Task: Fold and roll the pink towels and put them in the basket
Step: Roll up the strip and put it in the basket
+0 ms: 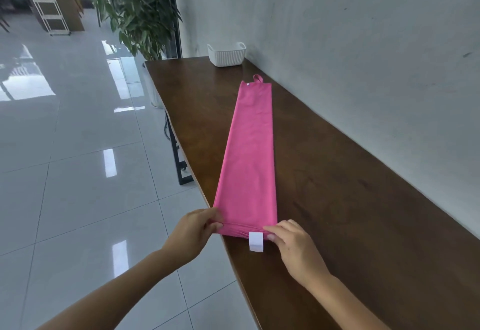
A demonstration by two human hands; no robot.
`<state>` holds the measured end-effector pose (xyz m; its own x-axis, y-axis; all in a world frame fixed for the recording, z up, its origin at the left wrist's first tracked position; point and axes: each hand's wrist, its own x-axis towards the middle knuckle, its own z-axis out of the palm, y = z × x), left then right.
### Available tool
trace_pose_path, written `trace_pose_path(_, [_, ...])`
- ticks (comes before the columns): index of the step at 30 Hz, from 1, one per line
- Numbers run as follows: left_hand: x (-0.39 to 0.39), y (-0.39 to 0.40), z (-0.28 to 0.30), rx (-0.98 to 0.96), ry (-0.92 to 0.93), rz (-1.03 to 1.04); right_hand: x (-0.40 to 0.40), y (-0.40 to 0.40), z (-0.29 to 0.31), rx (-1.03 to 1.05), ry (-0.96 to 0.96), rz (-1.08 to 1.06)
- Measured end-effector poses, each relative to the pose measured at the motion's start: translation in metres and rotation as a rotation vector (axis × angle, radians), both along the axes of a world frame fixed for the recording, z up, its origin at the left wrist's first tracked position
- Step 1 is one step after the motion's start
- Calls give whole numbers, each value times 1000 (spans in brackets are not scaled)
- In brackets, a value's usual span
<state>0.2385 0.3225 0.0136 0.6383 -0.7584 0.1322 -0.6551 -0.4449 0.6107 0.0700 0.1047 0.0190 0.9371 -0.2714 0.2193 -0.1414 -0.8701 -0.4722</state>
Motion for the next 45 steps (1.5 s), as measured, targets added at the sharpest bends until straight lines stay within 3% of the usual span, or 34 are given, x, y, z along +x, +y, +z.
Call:
trace_pose_path(3, [-3,0,4,30,51,-34,-5,2,-2,95,75,-33])
trace_pose_path(7, [-9,-7,0,20,-88,-30,1,6,2,97,93,-110])
trace_pose_path(9, [-11,-7,-4,4,-291,-69,4,11,5,-18,61,-124])
trace_pose_path(12, [-14,-1,-12,29,-614,-276,2,18,-3,-253,-28,45])
trace_pose_path(18, [-20,10,-21,5,-761,-343,-11,22,-18,-396,-169,112])
trace_pose_path(27, [-13,9,-23,45,-704,-331,-7,24,-27,-345,-90,61])
trace_pose_path(36, [-12,-12,-15,89,-357,-122,10,17,-7,-167,177,-26])
trace_pose_path(40, [-9,-23,5,66,-201,-121,17,8,9,78,245,-56])
trace_pose_path(43, [-8,-30,10,58,-186,-52,23,2,12,221,215,-170])
trace_pose_path(45, [-9,-30,11,86,-241,9,22,6,10,92,149,-205])
